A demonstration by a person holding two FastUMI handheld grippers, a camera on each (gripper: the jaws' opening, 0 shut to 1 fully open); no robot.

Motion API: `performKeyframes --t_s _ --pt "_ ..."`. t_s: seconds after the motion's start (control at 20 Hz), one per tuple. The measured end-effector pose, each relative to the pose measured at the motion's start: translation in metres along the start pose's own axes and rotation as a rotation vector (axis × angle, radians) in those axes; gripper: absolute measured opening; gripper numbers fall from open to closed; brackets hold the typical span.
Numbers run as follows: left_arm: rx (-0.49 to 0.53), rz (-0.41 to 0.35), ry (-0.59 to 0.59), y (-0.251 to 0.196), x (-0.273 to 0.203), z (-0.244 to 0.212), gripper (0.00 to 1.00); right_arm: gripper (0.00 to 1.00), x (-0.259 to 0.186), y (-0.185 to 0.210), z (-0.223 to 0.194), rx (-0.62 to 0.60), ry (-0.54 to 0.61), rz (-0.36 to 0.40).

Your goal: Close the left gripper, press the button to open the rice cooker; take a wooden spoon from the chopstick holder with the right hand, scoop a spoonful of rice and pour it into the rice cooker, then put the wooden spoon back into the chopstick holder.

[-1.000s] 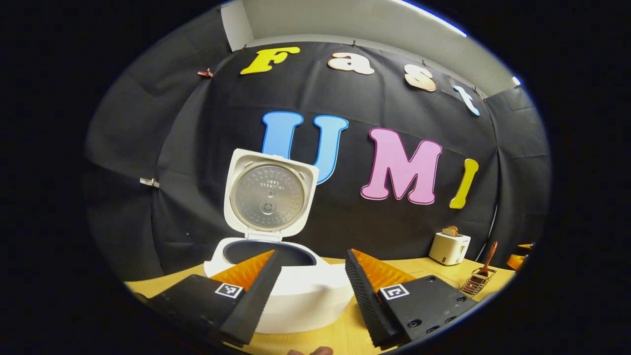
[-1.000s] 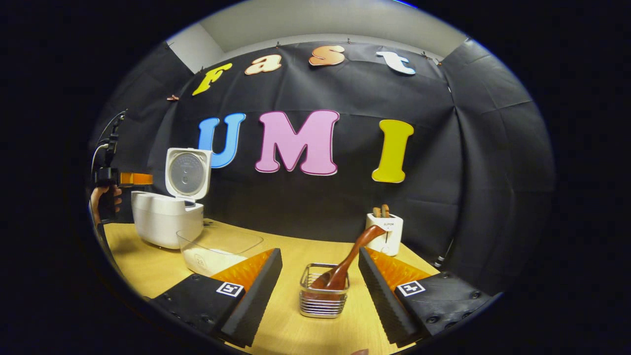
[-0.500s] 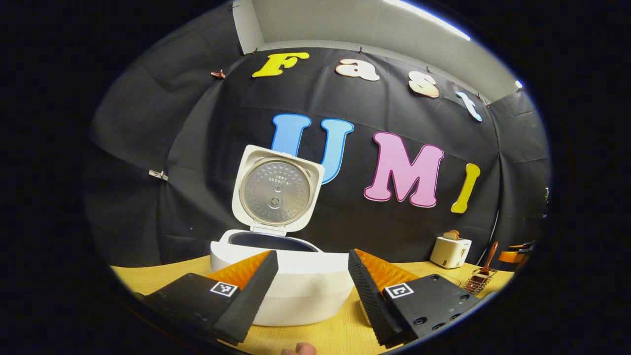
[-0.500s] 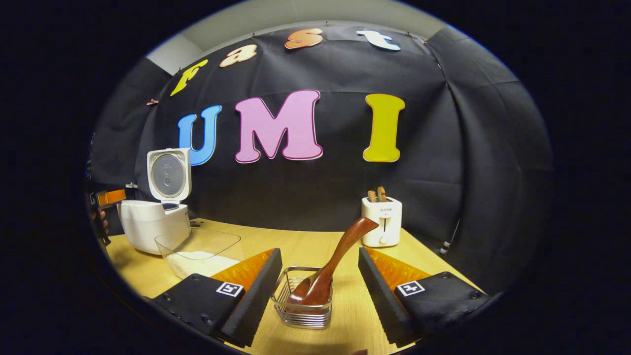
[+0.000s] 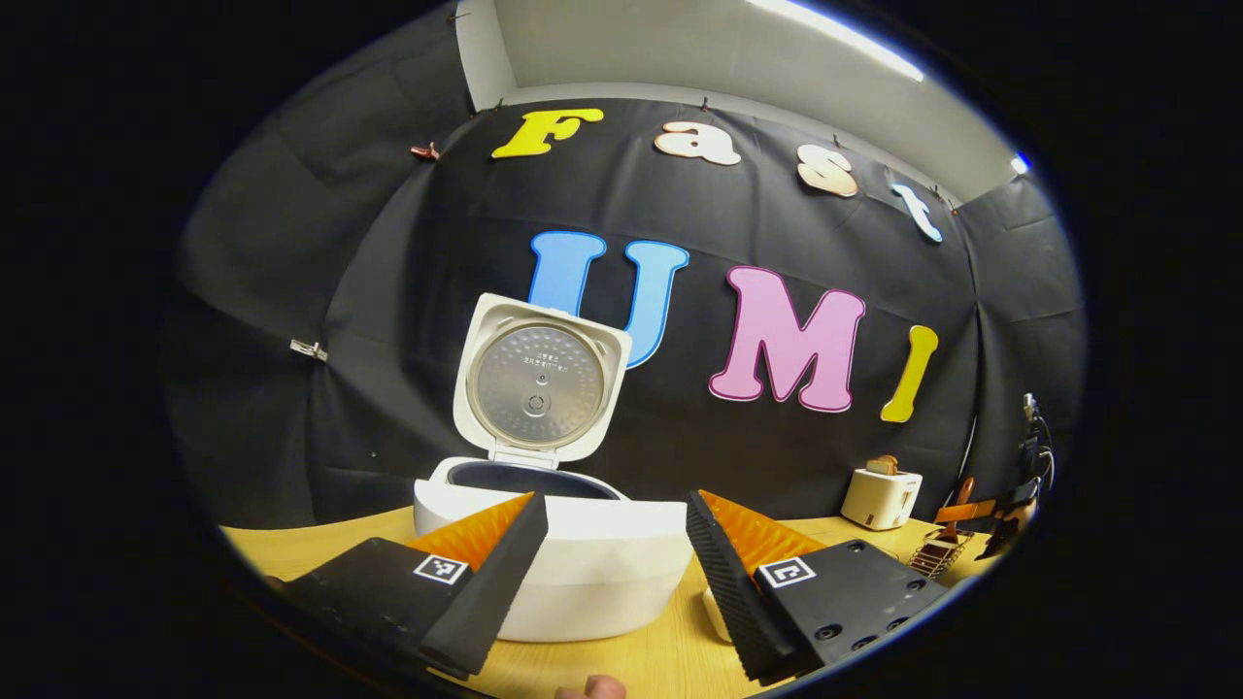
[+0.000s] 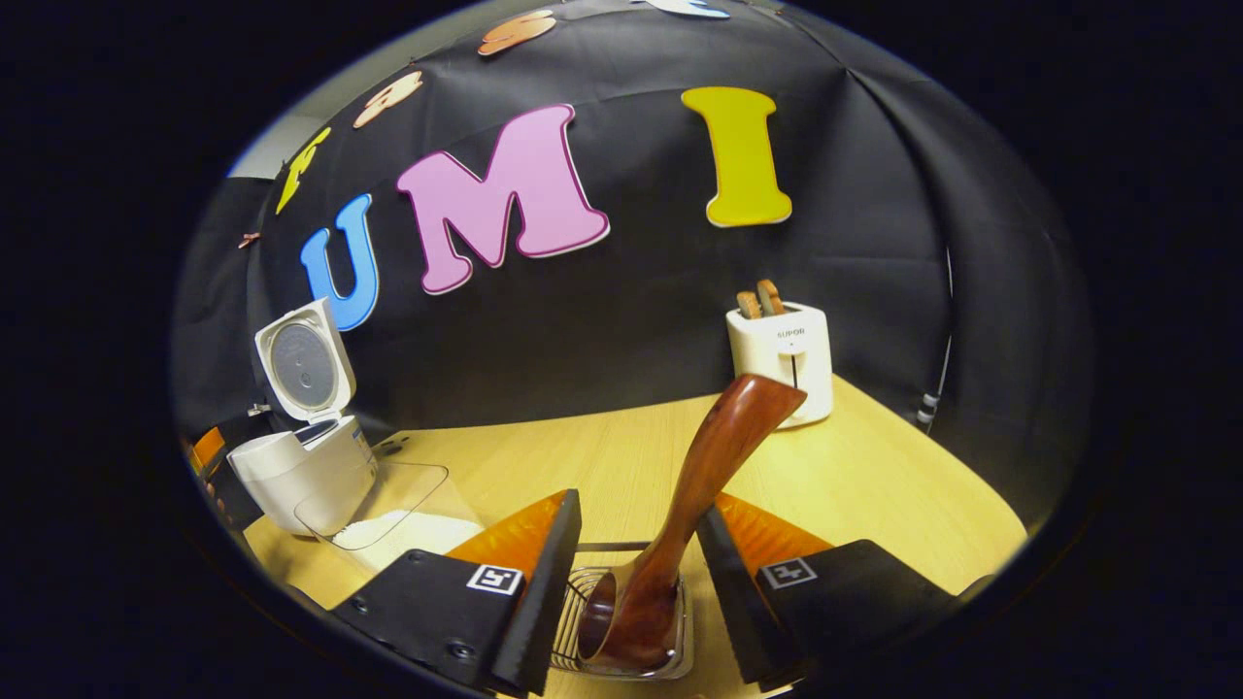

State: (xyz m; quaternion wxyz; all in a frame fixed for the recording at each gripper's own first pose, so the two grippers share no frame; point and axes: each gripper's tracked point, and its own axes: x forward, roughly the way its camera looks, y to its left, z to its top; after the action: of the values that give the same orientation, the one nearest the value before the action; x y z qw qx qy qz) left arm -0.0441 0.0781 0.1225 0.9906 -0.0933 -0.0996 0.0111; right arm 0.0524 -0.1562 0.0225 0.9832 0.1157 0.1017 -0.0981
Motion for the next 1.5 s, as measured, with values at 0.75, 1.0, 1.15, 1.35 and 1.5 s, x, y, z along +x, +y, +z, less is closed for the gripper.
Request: performKeyframes --t_s 0.75,1.0,1.15,1.35,1.5 --pt "-0.025 -0.015 -0.001 0.000 -0.004 0.003 0.93 0.22 -0.016 0.003 0.035 0.017 -0.102 -0.011" --pt "-0.024 -0.016 -0.004 0.001 -0.004 0.005 0.93 0.22 -0.030 0.020 0.081 -0.060 -0.220 -0.003" --pt "-0.023 -0.011 -0.003 0.002 -0.004 0.005 0.93 0.22 -0.033 0.046 0.106 -0.102 -0.270 0.023" --pt "-0.033 -0.012 -0.013 0.004 -0.006 0.007 0.93 0.22 -0.029 0.107 0.119 -0.137 -0.293 0.121" --pt "-0.032 -0.004 -0.010 0.006 -0.006 0.009 0.93 0.22 -0.018 0.163 0.112 -0.162 -0.279 0.214"
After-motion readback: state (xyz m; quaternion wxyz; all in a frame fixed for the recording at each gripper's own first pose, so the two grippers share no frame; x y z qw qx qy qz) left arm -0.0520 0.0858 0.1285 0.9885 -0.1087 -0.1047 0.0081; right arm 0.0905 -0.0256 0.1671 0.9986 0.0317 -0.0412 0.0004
